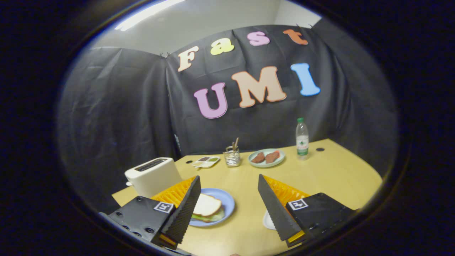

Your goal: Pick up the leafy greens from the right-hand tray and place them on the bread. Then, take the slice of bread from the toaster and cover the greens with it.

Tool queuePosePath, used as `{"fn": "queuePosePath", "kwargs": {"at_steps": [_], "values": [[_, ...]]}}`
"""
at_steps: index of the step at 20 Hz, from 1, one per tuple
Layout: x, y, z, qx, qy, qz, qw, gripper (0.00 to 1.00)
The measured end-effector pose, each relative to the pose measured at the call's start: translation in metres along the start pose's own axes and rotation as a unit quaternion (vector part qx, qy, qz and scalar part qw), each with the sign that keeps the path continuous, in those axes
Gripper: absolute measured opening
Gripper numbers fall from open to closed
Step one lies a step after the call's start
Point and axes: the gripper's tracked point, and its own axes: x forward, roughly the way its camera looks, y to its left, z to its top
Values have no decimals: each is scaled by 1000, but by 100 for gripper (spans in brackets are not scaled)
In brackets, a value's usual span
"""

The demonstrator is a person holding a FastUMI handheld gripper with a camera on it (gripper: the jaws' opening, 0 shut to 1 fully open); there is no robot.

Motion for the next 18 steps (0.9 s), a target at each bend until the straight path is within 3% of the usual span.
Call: {"fn": "queuePosePath", "kwargs": {"at_steps": [3,10,18], "values": [[-20,-23,-4,-55,-22,-37,998,100],[-63,-45,-10,-29,-55,-37,997,100],[-88,-77,15,-55,-91,-79,991,100]]}}
